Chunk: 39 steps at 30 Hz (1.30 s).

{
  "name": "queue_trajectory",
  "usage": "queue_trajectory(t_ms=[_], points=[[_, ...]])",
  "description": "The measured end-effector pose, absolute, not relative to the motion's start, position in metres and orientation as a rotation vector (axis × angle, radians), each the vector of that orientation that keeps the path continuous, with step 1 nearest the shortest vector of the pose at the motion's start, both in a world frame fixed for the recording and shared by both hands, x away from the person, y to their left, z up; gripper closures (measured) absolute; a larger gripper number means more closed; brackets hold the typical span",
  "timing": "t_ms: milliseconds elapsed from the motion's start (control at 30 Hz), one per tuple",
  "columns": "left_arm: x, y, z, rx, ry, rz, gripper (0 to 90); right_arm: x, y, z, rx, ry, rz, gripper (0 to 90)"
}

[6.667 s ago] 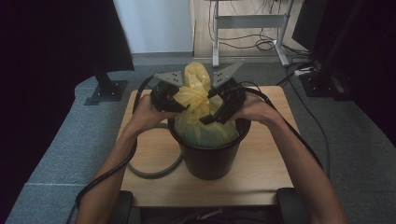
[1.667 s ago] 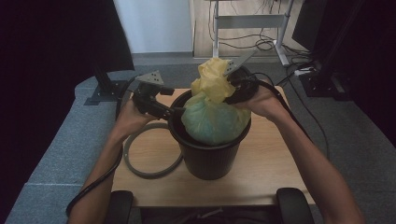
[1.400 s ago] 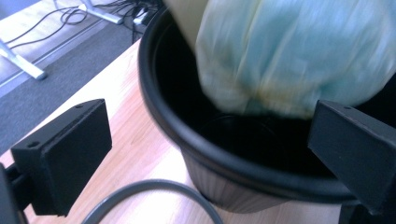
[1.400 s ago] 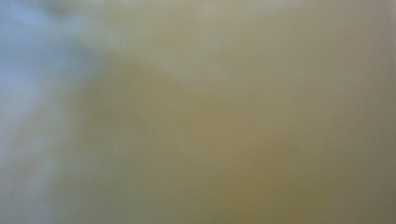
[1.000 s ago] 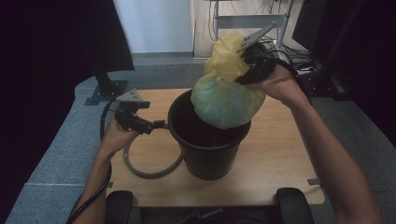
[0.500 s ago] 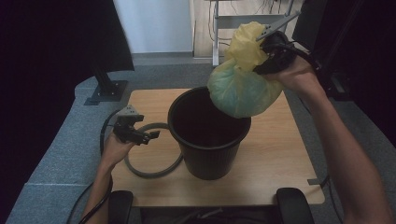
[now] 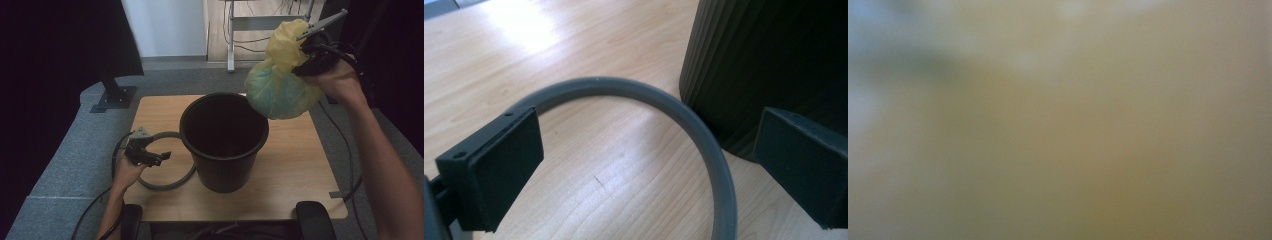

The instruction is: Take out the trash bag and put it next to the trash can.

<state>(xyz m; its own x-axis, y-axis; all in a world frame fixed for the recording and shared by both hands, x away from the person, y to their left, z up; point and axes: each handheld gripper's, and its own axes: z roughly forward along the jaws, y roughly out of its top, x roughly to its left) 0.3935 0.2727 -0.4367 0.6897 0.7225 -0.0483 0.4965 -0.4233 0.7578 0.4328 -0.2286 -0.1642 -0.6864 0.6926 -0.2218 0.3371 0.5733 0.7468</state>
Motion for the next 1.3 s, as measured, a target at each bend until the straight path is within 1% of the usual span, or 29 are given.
queue_trajectory(t_ms=[267,467,667,900,1100,1300], points=[[0.389,0.272,-0.465,2.098,0.96,0.359,0.0,0.437,-0.249,-0.178,0.895,2.25,0.887,72.6],[0.385,0.265,-0.482,2.134,0.961,0.373,0.0,0.444,-0.258,-0.201,0.945,2.23,0.869,72.6],[0.382,0.264,-0.493,2.157,0.975,0.391,0.0,0.454,-0.264,-0.227,1.006,2.209,0.863,72.6],[0.382,0.267,-0.502,2.168,1.011,0.405,0.0,0.466,-0.269,-0.267,1.063,2.192,0.84,72.5],[0.381,0.271,-0.506,2.152,1.027,0.391,0.0,0.479,-0.278,-0.306,1.137,2.192,0.829,72.3],[0.382,0.273,-0.51,2.144,1.037,0.386,0.0,0.485,-0.284,-0.334,1.199,2.184,0.825,72.1]])
